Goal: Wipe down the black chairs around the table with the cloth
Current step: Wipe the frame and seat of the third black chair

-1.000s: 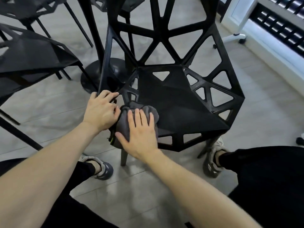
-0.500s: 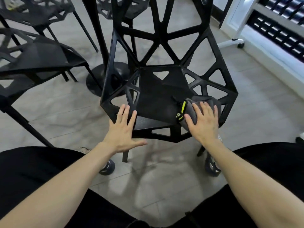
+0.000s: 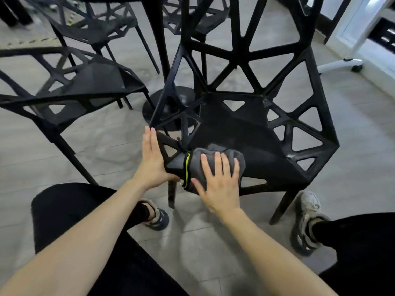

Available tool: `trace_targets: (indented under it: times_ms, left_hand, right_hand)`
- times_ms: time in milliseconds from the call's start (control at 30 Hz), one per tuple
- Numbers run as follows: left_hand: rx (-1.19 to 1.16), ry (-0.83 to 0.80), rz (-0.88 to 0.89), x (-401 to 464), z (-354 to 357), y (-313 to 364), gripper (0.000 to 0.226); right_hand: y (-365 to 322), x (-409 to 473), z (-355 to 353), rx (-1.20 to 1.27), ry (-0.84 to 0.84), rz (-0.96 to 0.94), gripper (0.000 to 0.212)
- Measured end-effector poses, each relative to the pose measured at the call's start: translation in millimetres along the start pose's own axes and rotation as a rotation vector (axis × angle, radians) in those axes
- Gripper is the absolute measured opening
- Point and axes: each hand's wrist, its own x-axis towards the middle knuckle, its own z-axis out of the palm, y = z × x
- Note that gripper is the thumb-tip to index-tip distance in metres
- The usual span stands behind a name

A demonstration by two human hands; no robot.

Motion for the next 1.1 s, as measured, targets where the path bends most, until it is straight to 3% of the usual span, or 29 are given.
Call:
trace_targets:
  times_ms: [100,167,233,300,433,600,700,933,1100]
  left_hand:
    - [-0.185,-0.046,-0.02,2,-12,0,0.145]
    - [-0.319,0.045,-0.117,10,-21,4,0.113]
    - [-0.356,0.143,-0.213,15,-28,5,0.086]
    - [-0.394,0.166,-0.244,13,-30,1,0.073]
    - [-0.521,0.099,-0.25,12,-33,-6,0.075]
    - [-0.468,0.09,-0.318,23,-54,7,0.057]
    - [-0.45,0.075,-0.322,16,-60,18,0.058]
    - [-0.046,-0.004,-0.231,-15,-48,15,0.067]
    - [0.178,0.017,-0.069,-32,-48,49,0.048]
  right_hand:
    - [19,0,-7,0.007,0.006,-0.052,0.079]
    - [25,19,-11,0.038,-0.025,-0.007,0.084]
    - [27,59,-10,0.089,-0.128,0.071,0.093]
    - [27,113,-5,0.18,-0.287,0.153,0.103]
    - [-4,168,6,0.226,-0.394,0.226,0.096]
    - [-89,88,5,0.176,-0.104,-0.055,0.087]
    - [-95,75,7,0.126,-0.073,-0.145,0.091]
    - [41,15,-8,0.034,-0.114,-0.348,0.1]
    - [133,-13,-33,0.037,-0.195,-0.317,0.109]
